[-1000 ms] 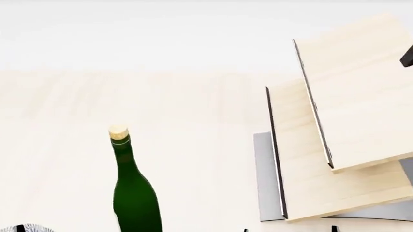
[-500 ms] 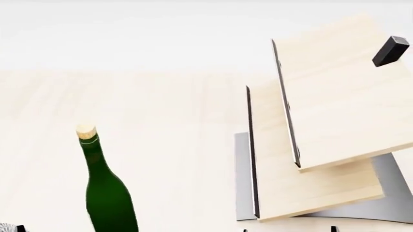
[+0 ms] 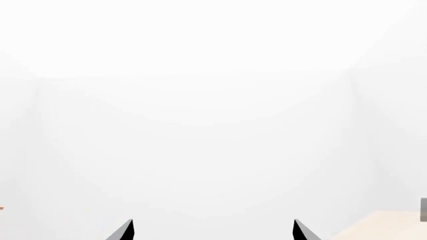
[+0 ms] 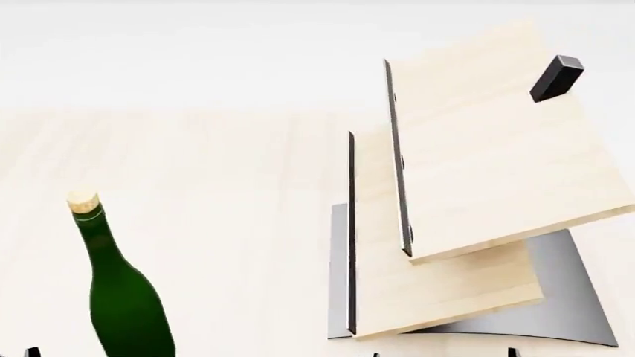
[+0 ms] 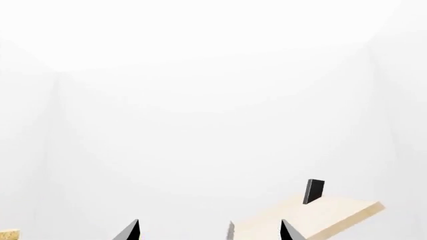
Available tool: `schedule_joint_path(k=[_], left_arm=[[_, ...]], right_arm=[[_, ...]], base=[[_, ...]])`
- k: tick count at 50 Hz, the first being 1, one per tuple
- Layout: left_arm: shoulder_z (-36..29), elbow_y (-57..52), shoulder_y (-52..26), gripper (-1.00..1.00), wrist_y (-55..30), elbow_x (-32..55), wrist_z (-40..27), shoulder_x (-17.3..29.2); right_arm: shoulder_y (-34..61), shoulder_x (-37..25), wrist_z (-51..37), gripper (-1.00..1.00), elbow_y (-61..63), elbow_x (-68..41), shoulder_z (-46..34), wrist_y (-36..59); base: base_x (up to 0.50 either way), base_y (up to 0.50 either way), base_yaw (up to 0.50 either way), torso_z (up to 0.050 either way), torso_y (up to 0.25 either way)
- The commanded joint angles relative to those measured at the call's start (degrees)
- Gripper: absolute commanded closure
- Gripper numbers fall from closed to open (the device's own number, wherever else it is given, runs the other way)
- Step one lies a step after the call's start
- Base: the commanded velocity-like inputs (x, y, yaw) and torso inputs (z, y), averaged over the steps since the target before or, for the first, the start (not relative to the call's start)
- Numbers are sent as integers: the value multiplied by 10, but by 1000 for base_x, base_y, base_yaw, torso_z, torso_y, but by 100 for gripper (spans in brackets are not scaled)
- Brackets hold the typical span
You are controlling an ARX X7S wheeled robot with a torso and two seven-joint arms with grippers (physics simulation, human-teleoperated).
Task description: Put the wine bottle on the wine rack.
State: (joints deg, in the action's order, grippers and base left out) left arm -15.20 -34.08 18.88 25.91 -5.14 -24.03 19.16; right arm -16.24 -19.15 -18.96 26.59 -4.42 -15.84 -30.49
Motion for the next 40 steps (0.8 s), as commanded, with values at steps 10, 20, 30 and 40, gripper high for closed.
schedule_joint_path(k=[10,20,30,40], left_arm=[[-3,0,0,-100,1,0,-5,4],[-5,1,-2,-100,0,-1,-7,5],[-8,4,-4,-100,-1,0,-8,7],[-10,6,-6,-100,-3,-1,-9,8]], right_arm=[[2,0,-5,-100,-4,5,-4,3],[11,5,-10,-100,-13,24,-7,21],[43,12,-11,-100,23,21,-14,79],[115,29,-10,-100,19,1,-20,141]], base=[[0,-84,0,0,0],[0,0,0,0,0],[0,0,0,0,0],[0,0,0,0,0]])
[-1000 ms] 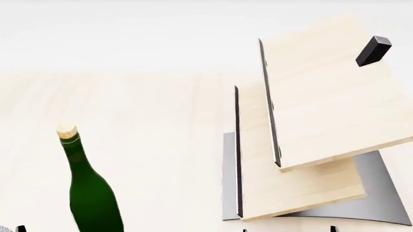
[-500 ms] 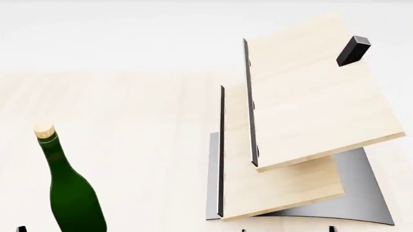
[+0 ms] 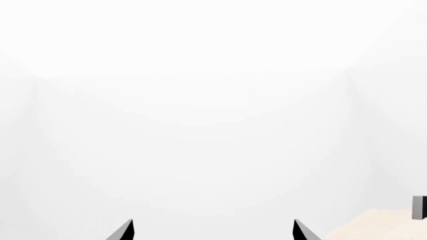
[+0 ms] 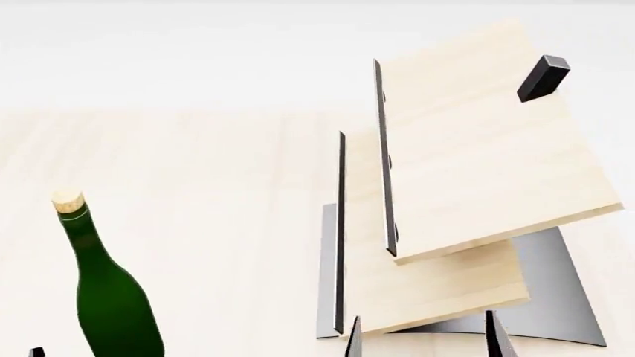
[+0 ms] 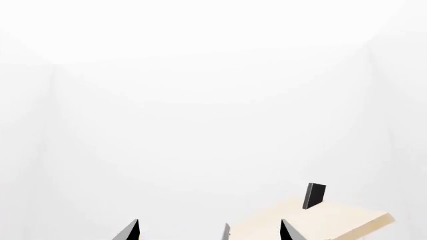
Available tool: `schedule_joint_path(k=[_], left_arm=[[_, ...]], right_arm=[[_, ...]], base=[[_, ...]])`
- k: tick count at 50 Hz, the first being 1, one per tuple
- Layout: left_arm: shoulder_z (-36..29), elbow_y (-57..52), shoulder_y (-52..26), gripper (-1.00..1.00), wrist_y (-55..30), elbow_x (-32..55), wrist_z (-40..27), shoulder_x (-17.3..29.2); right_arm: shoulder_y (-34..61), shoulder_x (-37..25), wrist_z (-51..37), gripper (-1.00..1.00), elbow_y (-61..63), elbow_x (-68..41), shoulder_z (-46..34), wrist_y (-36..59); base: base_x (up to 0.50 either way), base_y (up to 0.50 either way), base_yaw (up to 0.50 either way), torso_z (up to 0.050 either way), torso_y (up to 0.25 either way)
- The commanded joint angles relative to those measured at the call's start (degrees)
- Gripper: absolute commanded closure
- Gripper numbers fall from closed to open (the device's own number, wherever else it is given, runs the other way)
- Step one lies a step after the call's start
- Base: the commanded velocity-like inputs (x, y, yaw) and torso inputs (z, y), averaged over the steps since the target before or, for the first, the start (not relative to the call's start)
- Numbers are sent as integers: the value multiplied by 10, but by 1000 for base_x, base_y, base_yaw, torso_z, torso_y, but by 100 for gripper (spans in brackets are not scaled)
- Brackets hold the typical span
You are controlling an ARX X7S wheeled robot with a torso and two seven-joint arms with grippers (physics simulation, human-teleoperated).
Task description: Put the wine bottle on the wine rack.
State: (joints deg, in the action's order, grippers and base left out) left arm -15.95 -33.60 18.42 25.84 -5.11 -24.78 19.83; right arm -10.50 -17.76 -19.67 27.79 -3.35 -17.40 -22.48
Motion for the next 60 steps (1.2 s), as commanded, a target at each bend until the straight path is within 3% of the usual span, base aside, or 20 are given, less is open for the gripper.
schedule_joint_path(k=[1,19,28,37,46,56,60], left_arm=[[-3,1,-1,-100,-2,-2,-1,1],[-5,-2,-2,-100,-5,-2,-5,4],[-4,0,-5,-100,-5,1,-7,6],[-3,-3,-5,-100,-8,3,-10,8],[-4,-2,-5,-100,-7,2,-12,10],[-7,-2,-5,-100,-9,0,-13,10],[-7,-4,-4,-100,-11,-1,-14,11]], right_arm=[[66,17,-4,-100,11,-10,-4,76],[247,34,0,-100,128,-39,-19,377],[335,36,23,-100,102,-22,-57,451],[397,45,30,-100,104,-57,-47,543],[475,47,70,-100,105,-133,-19,637],[596,47,184,-100,63,-388,75,889],[625,50,195,-100,40,-425,88,930]], base=[[0,0,0,0,0],[0,0,0,0,0],[0,0,0,0,0],[0,0,0,0,0],[0,0,0,0,0],[0,0,0,0,0],[0,0,0,0,0]])
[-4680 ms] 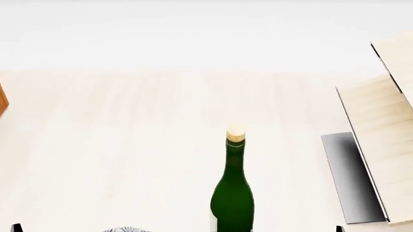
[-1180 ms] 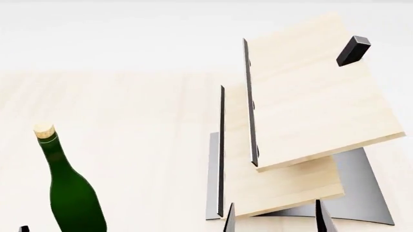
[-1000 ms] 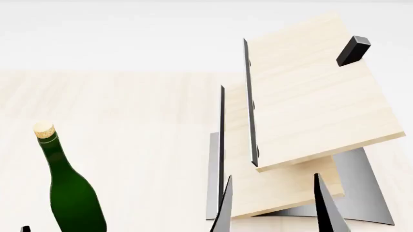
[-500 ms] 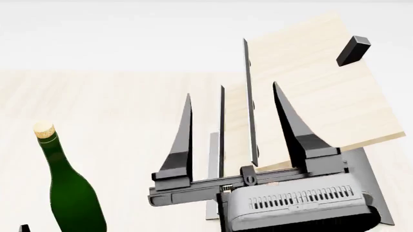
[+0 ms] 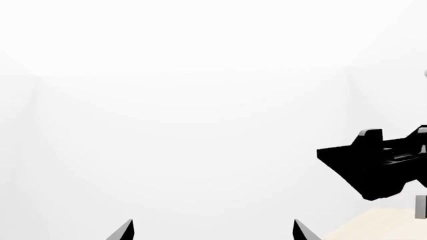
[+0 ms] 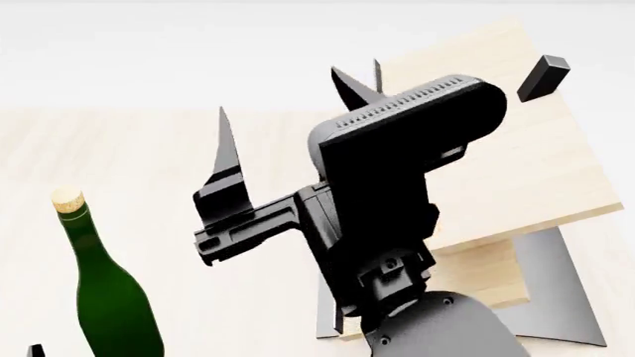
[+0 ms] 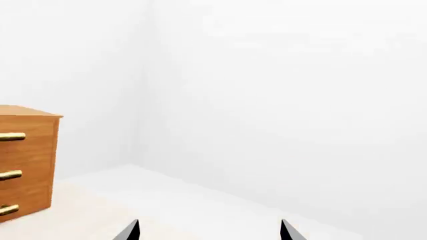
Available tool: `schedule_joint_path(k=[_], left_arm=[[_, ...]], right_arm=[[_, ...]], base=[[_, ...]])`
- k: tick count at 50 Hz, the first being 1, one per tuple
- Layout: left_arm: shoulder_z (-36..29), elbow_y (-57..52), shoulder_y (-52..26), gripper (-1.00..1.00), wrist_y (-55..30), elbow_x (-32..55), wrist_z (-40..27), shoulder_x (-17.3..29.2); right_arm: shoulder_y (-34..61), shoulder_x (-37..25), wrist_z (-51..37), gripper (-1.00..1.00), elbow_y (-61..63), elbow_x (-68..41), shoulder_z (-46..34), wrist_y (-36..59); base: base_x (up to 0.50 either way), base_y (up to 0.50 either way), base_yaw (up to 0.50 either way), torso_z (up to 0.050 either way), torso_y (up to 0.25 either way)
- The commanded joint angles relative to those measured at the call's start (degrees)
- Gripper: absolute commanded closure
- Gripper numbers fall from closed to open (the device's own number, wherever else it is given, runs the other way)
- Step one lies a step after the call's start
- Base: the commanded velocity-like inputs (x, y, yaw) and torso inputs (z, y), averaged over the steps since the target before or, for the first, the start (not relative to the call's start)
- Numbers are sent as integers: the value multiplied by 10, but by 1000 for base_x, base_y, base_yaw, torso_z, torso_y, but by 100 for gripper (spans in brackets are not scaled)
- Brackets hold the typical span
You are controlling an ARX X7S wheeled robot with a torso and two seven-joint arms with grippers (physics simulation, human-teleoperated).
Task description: Put the wine bottle on the wine rack.
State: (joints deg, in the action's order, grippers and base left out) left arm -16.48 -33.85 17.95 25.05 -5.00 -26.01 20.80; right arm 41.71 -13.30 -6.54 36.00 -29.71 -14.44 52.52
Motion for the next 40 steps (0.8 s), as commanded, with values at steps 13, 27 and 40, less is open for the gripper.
schedule_joint_path(k=[13,27,40], left_arm=[[-4,3,-3,-100,0,-1,-4,3],[-5,5,-3,-100,2,0,-7,6],[-5,5,-4,-100,2,4,-10,9]], right_arm=[[160,29,110,-100,-127,-280,76,283],[198,42,164,-100,-254,-284,24,284],[213,65,181,-100,-342,-324,38,290]], base=[[0,0,0,0,0],[0,0,0,0,0],[0,0,0,0,0]])
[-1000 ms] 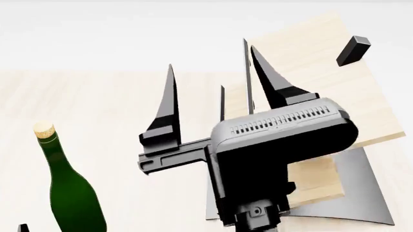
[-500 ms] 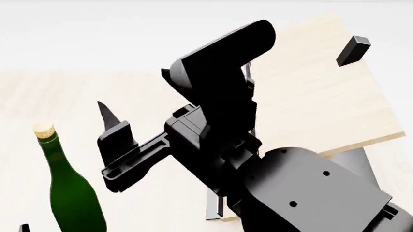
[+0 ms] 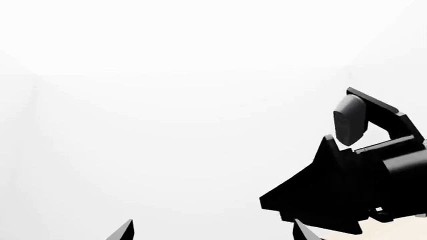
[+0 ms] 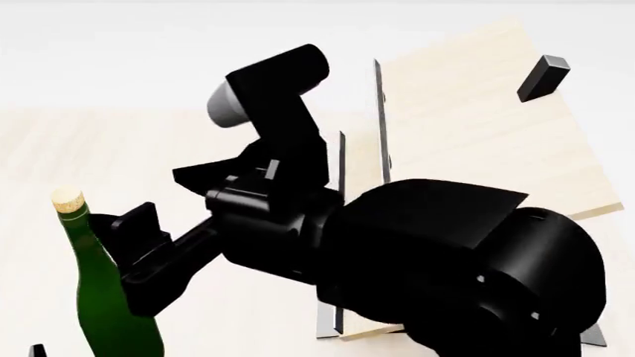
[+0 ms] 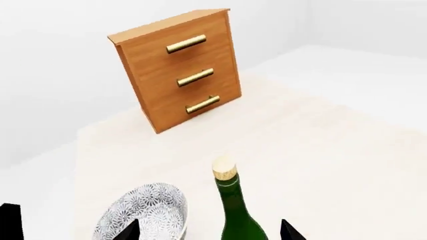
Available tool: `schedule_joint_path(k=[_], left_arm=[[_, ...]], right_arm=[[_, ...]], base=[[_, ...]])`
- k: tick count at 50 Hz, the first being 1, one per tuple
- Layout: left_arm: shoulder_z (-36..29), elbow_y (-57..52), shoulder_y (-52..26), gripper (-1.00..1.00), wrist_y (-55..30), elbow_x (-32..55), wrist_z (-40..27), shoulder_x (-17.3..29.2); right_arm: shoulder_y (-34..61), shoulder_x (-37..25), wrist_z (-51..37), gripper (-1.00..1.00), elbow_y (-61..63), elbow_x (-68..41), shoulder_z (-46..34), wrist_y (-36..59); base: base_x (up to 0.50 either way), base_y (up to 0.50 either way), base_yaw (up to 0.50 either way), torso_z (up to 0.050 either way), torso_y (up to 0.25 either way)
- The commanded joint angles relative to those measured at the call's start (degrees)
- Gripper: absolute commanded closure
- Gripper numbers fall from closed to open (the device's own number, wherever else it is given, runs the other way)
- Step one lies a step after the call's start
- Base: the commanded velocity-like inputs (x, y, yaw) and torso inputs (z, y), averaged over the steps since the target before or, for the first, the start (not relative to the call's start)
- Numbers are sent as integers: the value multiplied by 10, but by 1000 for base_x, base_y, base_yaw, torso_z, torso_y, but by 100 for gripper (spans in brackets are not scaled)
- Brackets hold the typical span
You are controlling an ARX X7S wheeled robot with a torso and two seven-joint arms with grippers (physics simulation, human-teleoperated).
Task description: Put the wine bottle on the wine rack.
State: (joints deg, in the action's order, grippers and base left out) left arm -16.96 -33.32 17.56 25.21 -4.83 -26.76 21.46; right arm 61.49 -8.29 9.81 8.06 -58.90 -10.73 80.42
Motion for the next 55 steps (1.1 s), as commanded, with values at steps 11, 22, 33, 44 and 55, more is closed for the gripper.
schedule_joint_path(k=[11,22,33,44,55], left_arm=[[0,0,-2,-100,0,4,-4,5],[-4,2,-3,-100,0,3,-5,5],[-6,4,-4,-100,2,4,-7,7],[-8,2,-2,-100,3,3,-8,9],[-11,4,-5,-100,2,4,-9,10]], right_arm=[[3,12,57,-100,-77,-5,-50,-42],[-19,0,88,-100,-56,55,-110,-128],[-54,0,84,-100,-25,114,-160,-204],[-70,17,90,-100,-45,142,-194,-250],[-52,48,114,-100,-152,186,-215,-335]], base=[[0,0,0,0,0],[0,0,0,0,0],[0,0,0,0,0],[0,0,0,0,0],[0,0,0,0,0]])
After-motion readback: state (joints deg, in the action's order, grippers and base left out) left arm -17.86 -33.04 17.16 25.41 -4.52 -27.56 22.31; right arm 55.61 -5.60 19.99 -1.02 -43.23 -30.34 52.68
